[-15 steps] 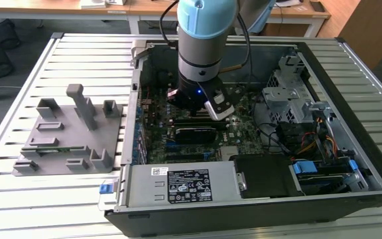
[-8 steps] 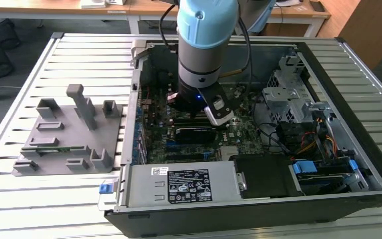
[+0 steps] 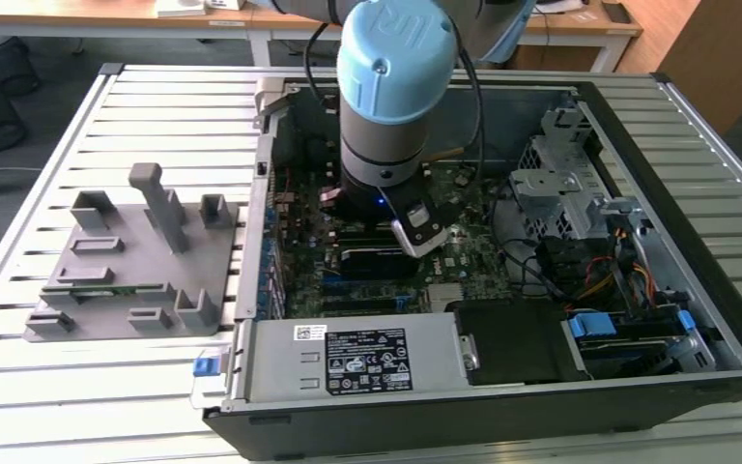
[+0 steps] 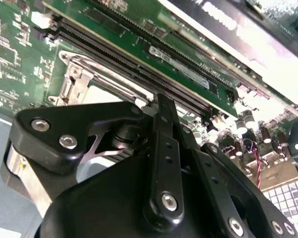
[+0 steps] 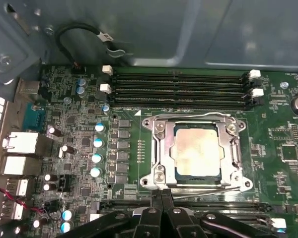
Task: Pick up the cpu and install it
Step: 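Install the second cpu locking lever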
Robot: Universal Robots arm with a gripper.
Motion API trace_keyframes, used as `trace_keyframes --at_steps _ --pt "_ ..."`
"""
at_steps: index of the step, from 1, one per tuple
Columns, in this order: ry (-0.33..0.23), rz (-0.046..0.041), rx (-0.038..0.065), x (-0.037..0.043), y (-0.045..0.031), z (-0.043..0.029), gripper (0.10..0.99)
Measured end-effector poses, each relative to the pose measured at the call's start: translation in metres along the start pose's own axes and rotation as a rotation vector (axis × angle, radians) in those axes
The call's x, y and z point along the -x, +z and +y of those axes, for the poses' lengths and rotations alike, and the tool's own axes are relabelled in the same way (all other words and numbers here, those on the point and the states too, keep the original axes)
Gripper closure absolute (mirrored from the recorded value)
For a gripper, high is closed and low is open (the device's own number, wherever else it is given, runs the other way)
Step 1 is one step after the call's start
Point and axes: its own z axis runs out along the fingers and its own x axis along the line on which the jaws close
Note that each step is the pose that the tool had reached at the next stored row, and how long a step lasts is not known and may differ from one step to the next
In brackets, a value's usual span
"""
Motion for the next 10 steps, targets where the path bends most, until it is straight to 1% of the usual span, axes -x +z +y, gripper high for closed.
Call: trace_keyframes --at_steps 4,7,10 --pt "0.0 -0.0001 0.01 -0.0035 0.0023 -0.0007 0.973" --pt "0.0 -0.0002 0.018 -0.004 0.0037 -0.0011 0.973" --pt "0.0 -0.0003 0.024 -0.0045 0.005 -0.0014 0.973"
